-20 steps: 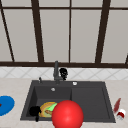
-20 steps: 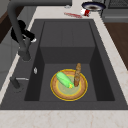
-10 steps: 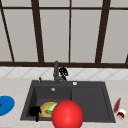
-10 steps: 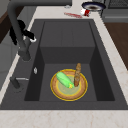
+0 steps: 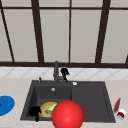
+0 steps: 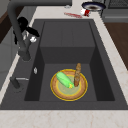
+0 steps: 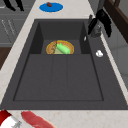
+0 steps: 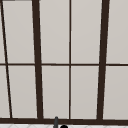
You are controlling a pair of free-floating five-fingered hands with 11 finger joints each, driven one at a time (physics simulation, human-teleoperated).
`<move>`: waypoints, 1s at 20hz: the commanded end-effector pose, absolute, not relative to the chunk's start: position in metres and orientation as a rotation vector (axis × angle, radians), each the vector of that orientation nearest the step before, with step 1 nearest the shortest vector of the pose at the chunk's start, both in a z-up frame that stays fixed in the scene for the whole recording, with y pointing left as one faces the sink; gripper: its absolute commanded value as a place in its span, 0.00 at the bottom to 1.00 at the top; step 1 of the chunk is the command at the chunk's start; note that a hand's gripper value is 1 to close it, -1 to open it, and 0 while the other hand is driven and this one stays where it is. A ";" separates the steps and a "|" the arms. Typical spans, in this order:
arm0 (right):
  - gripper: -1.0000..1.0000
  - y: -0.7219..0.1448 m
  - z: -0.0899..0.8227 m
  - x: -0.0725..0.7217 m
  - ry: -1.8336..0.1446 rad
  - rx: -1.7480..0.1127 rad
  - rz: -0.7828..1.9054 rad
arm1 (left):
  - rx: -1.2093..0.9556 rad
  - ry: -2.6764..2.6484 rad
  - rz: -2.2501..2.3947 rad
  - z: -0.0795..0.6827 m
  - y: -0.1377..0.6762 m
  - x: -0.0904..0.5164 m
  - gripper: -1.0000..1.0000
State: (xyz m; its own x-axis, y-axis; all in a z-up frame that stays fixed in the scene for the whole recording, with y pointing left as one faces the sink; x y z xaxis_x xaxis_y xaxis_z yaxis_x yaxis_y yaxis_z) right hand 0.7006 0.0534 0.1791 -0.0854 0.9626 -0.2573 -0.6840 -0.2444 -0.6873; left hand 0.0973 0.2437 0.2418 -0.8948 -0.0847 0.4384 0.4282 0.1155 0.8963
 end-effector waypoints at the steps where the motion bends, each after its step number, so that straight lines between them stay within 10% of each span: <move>1: 0.00 0.041 0.187 0.701 -0.491 -0.790 1.646 | -0.334 -2.019 -1.833 0.242 0.244 0.097 0.50; 2: 1.00 0.039 0.192 0.700 -0.490 -0.792 1.652 | -0.334 -2.019 -1.833 0.242 0.244 0.097 0.50; 20: 1.00 0.068 0.204 0.693 -0.577 -1.049 1.589 | -0.334 -2.019 -1.833 0.242 0.244 0.097 0.50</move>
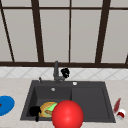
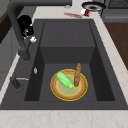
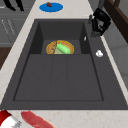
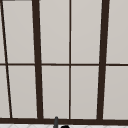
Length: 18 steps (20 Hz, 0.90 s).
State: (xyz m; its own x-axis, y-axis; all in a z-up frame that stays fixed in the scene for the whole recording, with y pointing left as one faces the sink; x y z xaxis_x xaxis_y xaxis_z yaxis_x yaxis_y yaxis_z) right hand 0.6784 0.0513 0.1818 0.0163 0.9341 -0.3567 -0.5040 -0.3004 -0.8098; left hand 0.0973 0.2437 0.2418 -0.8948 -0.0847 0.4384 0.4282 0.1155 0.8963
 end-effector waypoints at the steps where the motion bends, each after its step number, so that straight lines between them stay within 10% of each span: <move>1: 1.00 0.071 0.205 0.694 -0.558 -1.071 1.581 | -0.334 -2.019 -1.833 0.242 0.244 0.097 0.50; 18: 1.00 0.115 0.188 0.690 -0.193 -1.434 1.327 | -0.334 -2.019 -1.833 0.242 0.244 0.097 0.50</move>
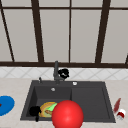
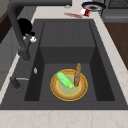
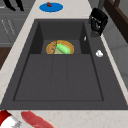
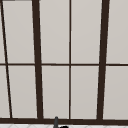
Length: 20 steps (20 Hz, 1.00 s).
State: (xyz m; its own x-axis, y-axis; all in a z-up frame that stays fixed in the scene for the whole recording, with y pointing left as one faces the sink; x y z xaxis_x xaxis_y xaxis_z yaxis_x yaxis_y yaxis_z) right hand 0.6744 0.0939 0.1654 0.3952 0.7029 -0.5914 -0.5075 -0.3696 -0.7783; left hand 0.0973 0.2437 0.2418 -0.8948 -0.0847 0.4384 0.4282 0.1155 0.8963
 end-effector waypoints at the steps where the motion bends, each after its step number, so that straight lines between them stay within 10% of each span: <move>1: 1.00 0.116 0.188 0.690 -0.190 -1.436 1.313 | -0.334 -2.019 -1.833 0.242 0.244 0.097 0.50; 9: 1.00 0.095 0.192 0.677 -0.181 -1.489 1.218 | -0.334 -2.019 -1.833 0.242 0.244 0.097 0.50; 10: 0.00 0.090 0.194 0.674 -0.185 -1.486 1.213 | -0.334 -2.019 -1.833 0.242 0.244 0.097 0.50; 20: 0.00 0.072 0.236 0.654 -0.230 -1.330 1.176 | -0.334 -2.019 -1.833 0.242 0.244 0.097 0.50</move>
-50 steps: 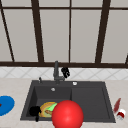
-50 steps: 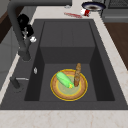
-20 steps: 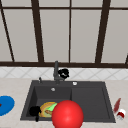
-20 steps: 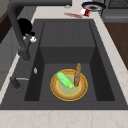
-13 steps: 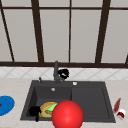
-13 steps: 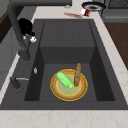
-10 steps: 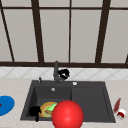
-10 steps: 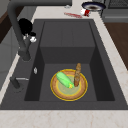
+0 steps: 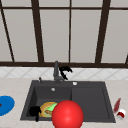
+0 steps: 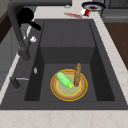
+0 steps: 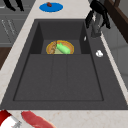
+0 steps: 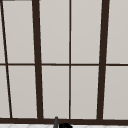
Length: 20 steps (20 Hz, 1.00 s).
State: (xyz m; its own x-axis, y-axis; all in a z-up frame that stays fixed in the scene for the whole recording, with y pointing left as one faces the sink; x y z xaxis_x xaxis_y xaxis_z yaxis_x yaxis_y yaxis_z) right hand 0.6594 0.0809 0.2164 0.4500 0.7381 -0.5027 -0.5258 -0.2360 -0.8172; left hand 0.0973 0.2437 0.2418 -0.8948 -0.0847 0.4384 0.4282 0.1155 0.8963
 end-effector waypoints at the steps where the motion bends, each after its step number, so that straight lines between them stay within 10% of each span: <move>1: 0.00 0.068 0.244 0.651 -0.232 -1.325 1.178 | -0.334 -2.019 -1.833 0.242 0.244 0.097 0.50; 20: 0.00 -0.007 0.253 0.615 -0.284 -1.321 1.179 | -0.334 -2.019 -1.833 0.242 0.244 0.097 0.50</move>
State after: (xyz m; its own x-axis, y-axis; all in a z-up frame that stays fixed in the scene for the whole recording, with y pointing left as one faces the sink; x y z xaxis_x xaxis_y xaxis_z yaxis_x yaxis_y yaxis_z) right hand 0.6214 -0.0040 0.2545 0.4379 0.7753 -0.4552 -0.5077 -0.2046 -0.8369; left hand 0.0973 0.2437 0.2418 -0.8948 -0.0847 0.4384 0.4282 0.1155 0.8963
